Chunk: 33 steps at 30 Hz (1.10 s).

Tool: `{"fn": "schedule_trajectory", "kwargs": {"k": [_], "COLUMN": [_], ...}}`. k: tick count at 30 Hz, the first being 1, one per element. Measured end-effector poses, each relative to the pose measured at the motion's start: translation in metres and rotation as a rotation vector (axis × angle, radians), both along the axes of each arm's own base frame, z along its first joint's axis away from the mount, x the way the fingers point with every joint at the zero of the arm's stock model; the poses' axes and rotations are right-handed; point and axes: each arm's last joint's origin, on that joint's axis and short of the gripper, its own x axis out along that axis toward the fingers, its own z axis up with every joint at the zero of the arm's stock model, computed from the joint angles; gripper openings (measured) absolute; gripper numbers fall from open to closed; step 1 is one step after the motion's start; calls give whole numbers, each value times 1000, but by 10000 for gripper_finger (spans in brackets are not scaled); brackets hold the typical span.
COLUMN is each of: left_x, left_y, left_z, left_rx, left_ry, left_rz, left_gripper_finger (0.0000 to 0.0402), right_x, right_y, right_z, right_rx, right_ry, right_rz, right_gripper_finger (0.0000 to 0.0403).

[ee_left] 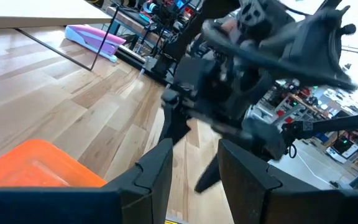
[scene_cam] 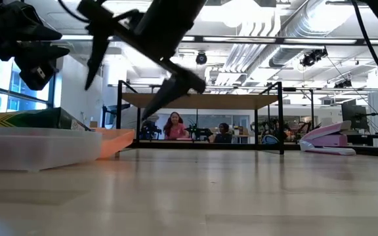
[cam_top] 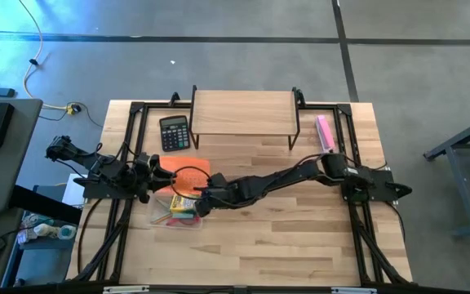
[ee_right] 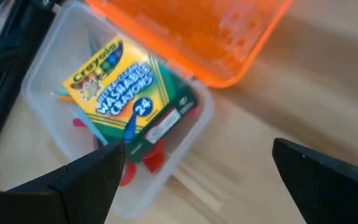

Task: Pack school essentials
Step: Move the supply box to the center of the table

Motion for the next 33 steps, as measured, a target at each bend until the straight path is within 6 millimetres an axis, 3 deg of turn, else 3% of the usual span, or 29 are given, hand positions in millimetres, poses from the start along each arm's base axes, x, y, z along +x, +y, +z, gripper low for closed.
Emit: {"fn": "schedule_trajectory", "kwargs": {"k": [10, 16, 26, 33], "left_x": [0, 0, 0, 0], "left_y": [0, 0, 0, 0], "left_z": [0, 0, 0, 0], "left_rx": [0, 0, 0, 0], "left_ry": [0, 0, 0, 1], "left_rz": [-1, -1, -1, -2], "left_gripper_finger": [117, 117, 117, 117], "right_x": [7, 8, 15, 14], "right_y": [4, 1, -3, -2], "right_z": [-37, -38, -44, -51], "right_rx": [76, 79, 136, 161], "right_ry": [65, 64, 13, 35], "right_rz": [-18, -40, -97, -135], "right_gripper_finger": [397, 390, 330, 311]}}
